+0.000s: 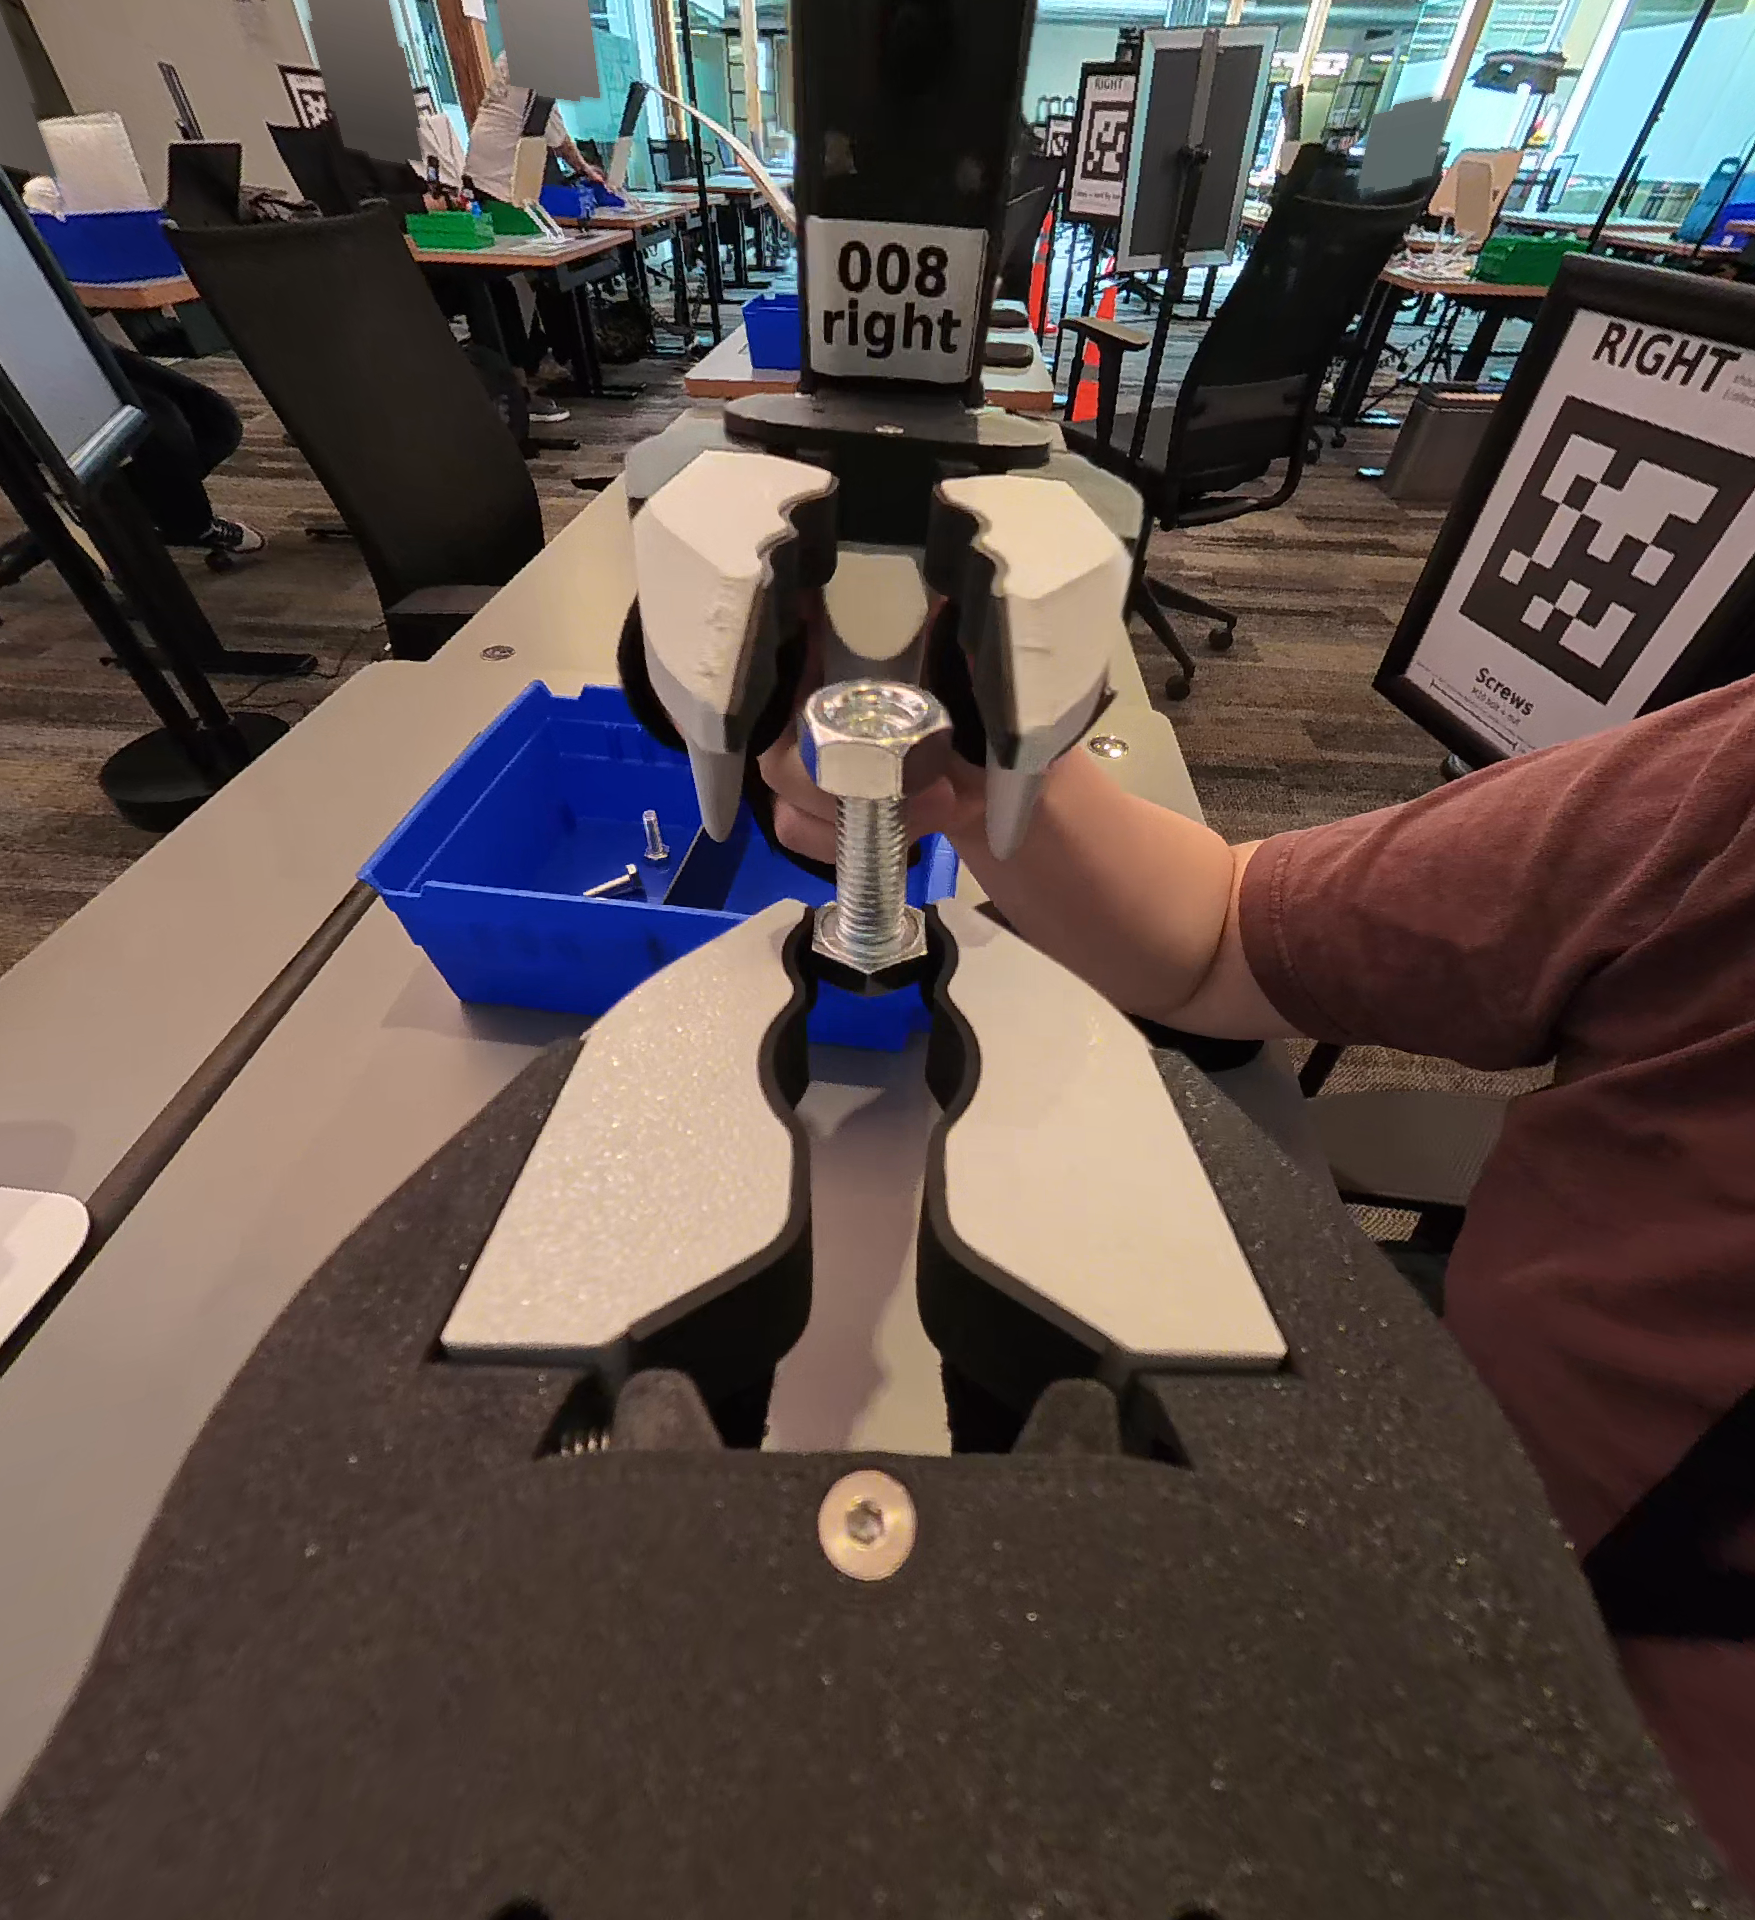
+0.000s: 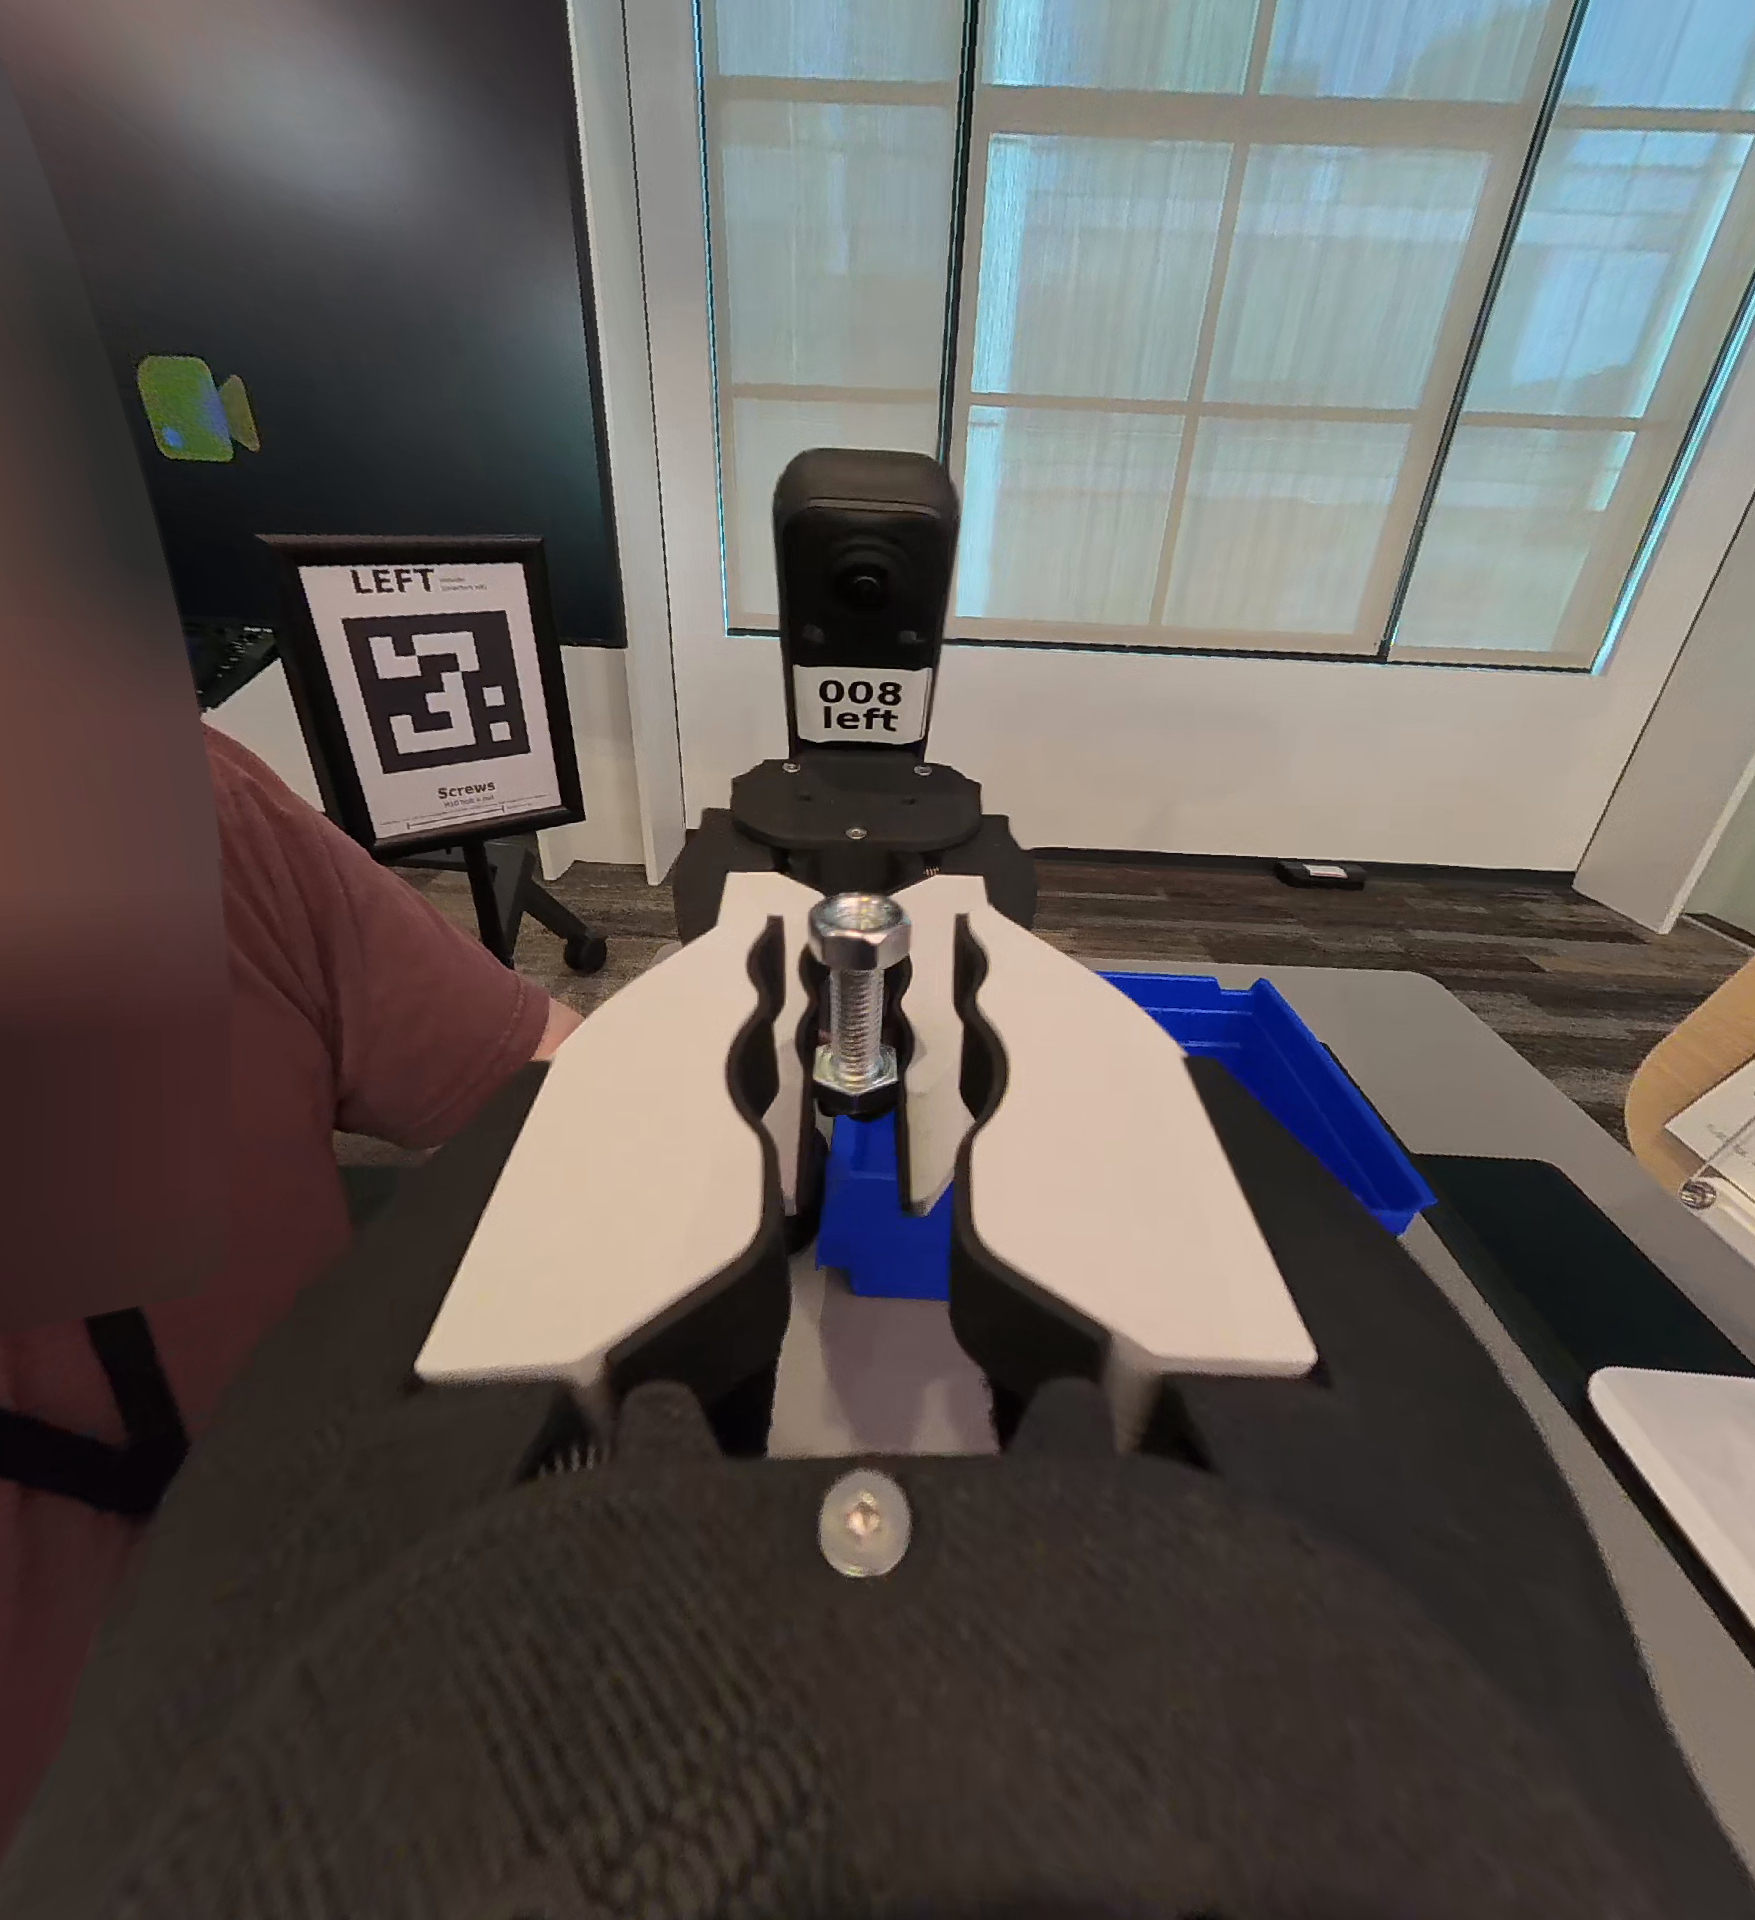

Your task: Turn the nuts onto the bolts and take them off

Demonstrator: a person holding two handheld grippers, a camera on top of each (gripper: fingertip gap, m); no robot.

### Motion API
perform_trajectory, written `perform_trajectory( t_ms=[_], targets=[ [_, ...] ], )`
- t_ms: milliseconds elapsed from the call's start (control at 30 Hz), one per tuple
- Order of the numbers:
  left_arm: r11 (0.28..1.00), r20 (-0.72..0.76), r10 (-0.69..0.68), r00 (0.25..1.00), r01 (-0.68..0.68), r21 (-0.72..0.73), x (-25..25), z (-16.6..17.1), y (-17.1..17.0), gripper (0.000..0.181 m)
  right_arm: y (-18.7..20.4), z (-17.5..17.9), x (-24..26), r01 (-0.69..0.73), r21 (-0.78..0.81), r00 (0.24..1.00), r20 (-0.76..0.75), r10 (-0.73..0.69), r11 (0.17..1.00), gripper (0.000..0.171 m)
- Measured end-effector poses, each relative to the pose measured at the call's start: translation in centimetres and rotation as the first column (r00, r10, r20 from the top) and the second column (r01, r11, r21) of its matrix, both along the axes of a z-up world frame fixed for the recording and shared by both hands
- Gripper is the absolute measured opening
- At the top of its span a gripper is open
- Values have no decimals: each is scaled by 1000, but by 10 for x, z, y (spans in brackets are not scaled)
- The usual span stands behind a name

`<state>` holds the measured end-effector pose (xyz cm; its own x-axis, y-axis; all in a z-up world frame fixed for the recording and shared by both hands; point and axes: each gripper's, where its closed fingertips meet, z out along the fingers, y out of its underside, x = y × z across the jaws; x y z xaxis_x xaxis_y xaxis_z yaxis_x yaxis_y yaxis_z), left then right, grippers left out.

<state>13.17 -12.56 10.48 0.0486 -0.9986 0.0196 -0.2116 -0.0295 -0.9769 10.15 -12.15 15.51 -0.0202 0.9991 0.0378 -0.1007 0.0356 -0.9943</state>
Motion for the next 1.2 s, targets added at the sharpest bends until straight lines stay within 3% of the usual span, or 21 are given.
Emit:
perform_trajectory(
  t_ms=[667,933,1200],
  targets=[
    [1000,-11,-16,1000,16,3,0,-1,-4,18,8,1,13,-50,-51,998,-28,49,997,26],
    [1000,-27,-19,999,19,2,2,-4,-5,18,-5,-1,1,-69,-28,998,-1,69,997,29],
    [1000,-28,-21,999,21,1,3,-4,-6,18,-7,-5,-2,-72,-26,997,20,73,997,20]
  ],
)
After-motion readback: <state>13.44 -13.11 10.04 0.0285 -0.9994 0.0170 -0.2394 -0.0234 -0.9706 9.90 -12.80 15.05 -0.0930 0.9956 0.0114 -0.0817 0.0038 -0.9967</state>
